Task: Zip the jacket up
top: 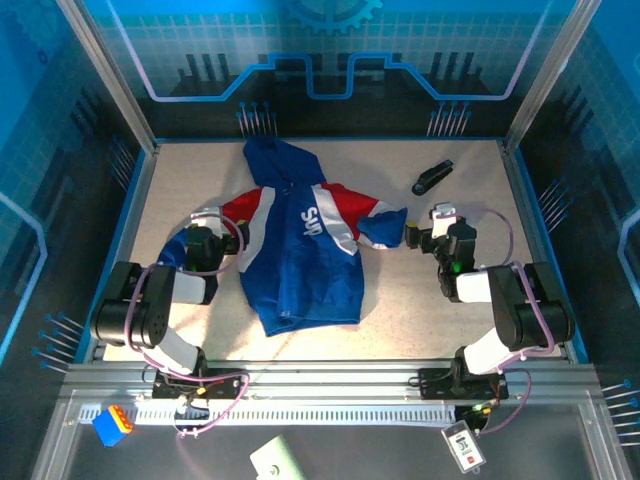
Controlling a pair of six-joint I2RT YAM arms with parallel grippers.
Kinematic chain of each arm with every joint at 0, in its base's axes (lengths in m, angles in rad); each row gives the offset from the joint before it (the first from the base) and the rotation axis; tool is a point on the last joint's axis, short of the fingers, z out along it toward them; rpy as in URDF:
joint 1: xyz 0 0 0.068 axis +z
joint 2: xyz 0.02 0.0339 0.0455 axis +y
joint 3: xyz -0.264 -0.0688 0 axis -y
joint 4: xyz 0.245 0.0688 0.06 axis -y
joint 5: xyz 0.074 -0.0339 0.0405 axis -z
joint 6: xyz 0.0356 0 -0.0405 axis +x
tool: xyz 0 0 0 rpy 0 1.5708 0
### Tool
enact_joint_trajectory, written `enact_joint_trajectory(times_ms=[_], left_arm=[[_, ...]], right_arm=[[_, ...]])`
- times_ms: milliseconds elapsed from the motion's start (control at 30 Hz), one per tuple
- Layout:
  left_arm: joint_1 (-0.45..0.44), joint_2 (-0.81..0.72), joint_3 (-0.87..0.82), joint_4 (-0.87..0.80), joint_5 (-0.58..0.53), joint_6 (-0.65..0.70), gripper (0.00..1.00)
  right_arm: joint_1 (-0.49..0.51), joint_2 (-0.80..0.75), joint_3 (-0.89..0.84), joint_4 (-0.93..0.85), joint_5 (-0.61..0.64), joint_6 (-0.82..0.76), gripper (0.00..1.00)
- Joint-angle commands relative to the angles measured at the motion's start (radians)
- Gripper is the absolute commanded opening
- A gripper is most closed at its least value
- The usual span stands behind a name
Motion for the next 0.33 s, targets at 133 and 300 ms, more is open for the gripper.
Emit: enact_joint_trajectory(times_ms=[133,300], left_arm=[[0.006,-0.017,0.012,-0.001,0.018,0.013,0.99],[0.006,-0.017,0.012,0.0,0.019,0.012,0.99]], right_arm=[[0.002,-0.007,0.009,-0.007,-0.015,-0.009,1.0],[0.001,-0.007,0.009,-0.005,-0.018,-0.007,1.0]])
